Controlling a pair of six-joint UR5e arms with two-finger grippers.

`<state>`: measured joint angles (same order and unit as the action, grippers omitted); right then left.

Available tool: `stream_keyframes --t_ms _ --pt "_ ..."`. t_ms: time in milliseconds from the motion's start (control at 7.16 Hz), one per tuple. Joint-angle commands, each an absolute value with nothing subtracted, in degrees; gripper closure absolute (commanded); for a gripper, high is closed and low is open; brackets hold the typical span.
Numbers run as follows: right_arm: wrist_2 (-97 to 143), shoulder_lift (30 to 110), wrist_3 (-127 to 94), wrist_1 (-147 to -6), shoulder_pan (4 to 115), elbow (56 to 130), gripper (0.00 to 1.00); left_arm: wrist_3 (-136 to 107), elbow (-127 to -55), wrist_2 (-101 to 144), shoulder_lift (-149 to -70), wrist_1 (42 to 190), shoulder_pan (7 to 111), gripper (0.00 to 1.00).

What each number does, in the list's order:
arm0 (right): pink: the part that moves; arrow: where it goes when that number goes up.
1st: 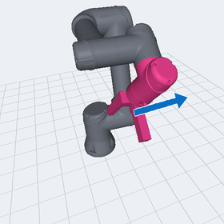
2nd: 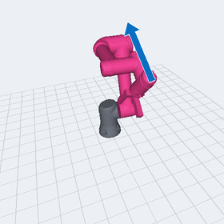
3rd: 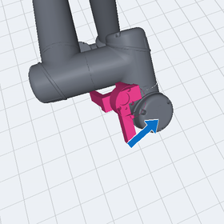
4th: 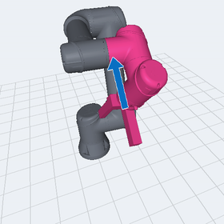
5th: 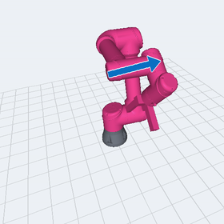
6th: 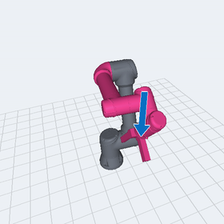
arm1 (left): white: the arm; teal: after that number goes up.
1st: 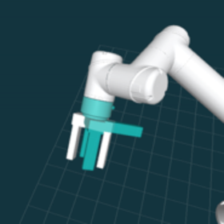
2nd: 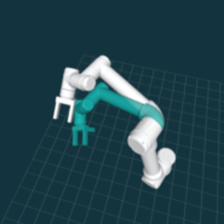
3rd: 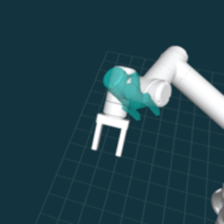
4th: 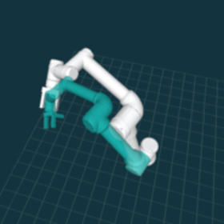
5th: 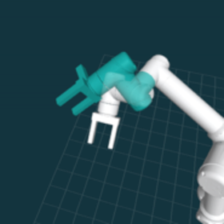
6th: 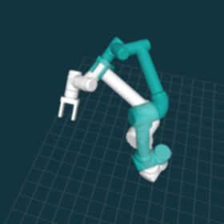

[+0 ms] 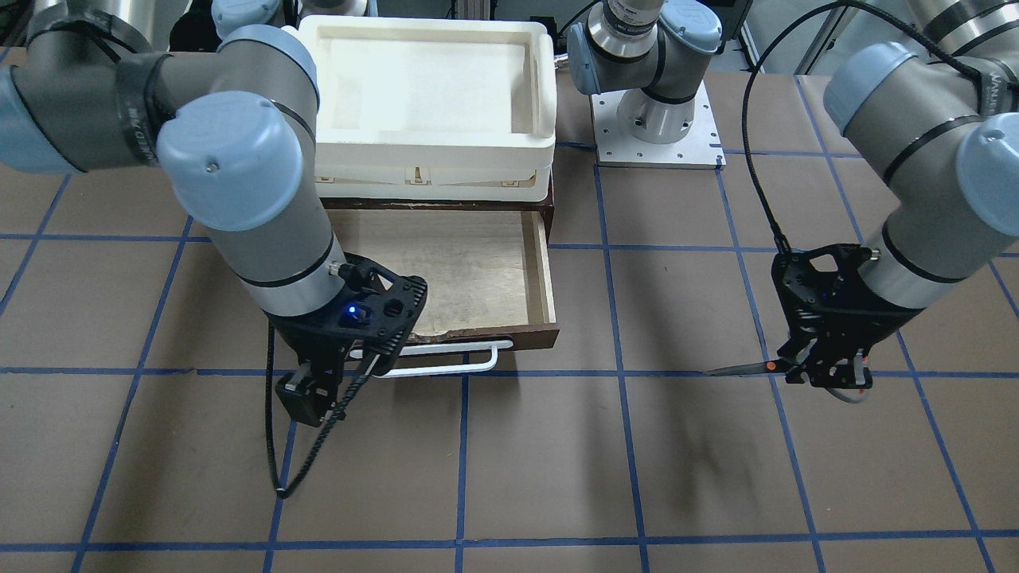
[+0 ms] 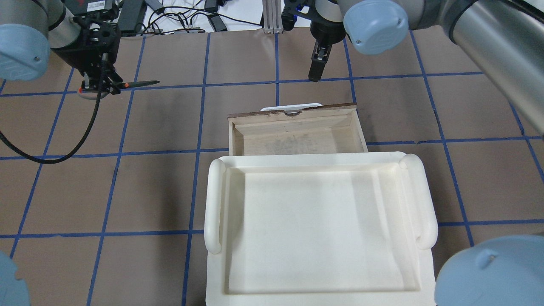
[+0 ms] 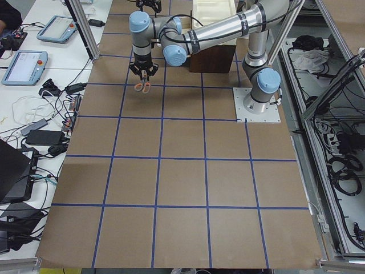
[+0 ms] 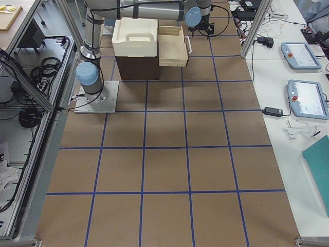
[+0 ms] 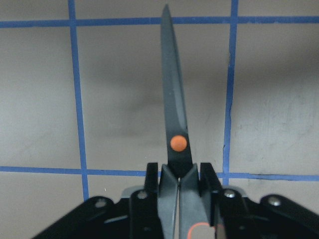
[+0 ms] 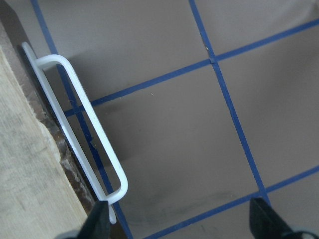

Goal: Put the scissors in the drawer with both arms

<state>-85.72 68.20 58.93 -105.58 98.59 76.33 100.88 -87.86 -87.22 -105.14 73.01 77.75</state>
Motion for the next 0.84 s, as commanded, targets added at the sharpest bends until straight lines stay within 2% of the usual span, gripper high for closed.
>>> stream_keyframes --t_ms 0,699 --pt "-85.78 73.01 47.96 -102.41 95.02 77.51 0.00 93.63 -87.80 -87.19 -104.25 72.95 84.51 1.00" --pt "-85.87 80.67 29.22 -96.78 88.07 80.59 0.00 78.69 -88.59 -85.43 -102.74 73.39 100.07 1.00"
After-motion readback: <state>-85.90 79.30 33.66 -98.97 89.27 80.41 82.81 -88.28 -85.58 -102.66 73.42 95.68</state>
